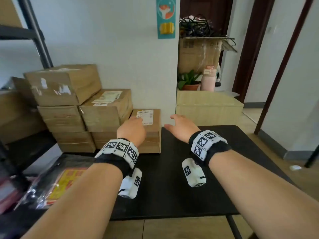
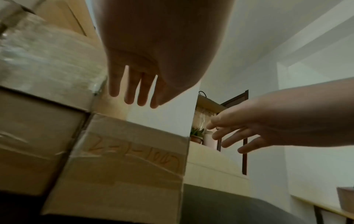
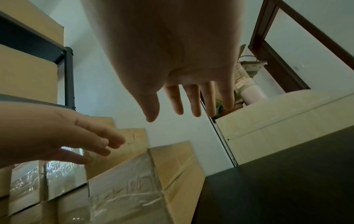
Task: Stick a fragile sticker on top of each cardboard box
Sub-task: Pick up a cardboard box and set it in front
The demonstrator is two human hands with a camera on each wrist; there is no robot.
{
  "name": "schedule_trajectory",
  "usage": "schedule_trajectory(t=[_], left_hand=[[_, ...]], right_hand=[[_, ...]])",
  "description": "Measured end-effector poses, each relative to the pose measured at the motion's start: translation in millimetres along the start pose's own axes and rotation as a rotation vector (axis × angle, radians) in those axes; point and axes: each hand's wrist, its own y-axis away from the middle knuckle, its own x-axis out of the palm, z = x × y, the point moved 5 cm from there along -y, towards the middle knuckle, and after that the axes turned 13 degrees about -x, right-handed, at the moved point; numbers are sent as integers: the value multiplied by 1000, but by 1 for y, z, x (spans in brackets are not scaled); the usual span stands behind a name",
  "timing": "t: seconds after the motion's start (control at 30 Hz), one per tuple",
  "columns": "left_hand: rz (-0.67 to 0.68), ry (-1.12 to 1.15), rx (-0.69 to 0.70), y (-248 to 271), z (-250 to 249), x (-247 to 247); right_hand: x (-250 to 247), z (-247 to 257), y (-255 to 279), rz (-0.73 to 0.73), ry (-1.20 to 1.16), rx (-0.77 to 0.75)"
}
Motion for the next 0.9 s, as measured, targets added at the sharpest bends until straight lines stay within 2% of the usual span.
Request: schedule_trajectory(t=[0.13,0.23,0.4,0.5,0.63,0.7,0.77,0.83,0.9], left_hand=[[132,-62,23,1,17,21],[101,-66,97,2,18,24],[118,26,104,8,14,15],[59,87,92,14,11,15],[-71,291,-9,27,7,9],[-10,328,-110,24,6,14],[128,319,-208,23,4,24],[263,349,-234,25,-2,32],[341,381,-220,27,-8,38]], right_hand=[[22,12,-4,94,-80,47],[35,20,-10,124,-82,40],[30,13,-6,66,-79,13],[27,2,-1,40,-122,51],[26,-14,15,13,-235,114],[25,-20,26,6,-287,135],[23,-24,33,3,-313,158],[22,-26,34,32,-313,161],[22,-29,35,36,-327,175]])
